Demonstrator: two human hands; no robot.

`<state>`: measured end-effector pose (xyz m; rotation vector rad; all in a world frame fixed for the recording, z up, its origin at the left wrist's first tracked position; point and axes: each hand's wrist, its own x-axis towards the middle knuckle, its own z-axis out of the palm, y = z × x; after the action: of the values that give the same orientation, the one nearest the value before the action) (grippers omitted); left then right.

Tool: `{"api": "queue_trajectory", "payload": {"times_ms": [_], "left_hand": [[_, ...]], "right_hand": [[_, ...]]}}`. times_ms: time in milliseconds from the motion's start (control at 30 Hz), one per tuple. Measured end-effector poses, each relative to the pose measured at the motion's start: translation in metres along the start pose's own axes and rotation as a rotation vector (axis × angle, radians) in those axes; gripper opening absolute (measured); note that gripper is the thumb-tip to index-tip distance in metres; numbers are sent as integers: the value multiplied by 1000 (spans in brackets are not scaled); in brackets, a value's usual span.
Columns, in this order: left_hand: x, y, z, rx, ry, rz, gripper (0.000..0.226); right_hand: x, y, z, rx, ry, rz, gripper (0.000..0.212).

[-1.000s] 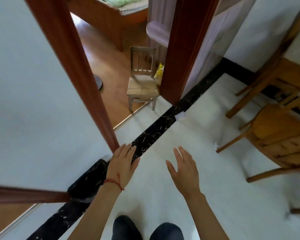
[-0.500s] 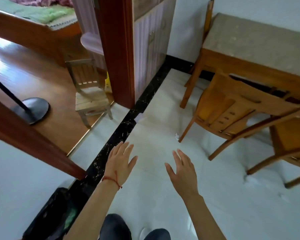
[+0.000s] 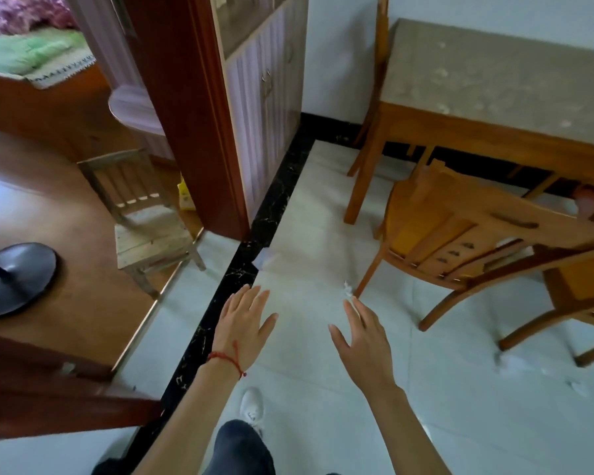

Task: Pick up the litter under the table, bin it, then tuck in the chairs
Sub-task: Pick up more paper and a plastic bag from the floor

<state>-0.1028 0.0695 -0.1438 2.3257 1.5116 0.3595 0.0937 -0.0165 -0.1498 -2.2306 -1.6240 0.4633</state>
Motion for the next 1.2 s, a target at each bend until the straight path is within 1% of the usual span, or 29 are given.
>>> {"api": "queue_trajectory", "payload": {"times_ms": [167,333,500,867,1033,1200], "left_hand": [[73,-33,-16,7,32,56,43],[132,-49,-12,6,-18,47,45],[192,-51,12,-3,-64,26,46],[328,-47,69,22,-157,-38,44],[379,-65,95,2,-189,-70,44],[417,-97,141,-40,-279,-90,46]], "right_hand": [[70,-26,10,20,12,19,54],[116,-30,17,31,14,67,56],[173,-4,23,30,-14,106,57],[327,66,33,2,-147,154,54],[361,84,62,24,-198,186,56],[390,100,110,55,-213,253,57]]}}
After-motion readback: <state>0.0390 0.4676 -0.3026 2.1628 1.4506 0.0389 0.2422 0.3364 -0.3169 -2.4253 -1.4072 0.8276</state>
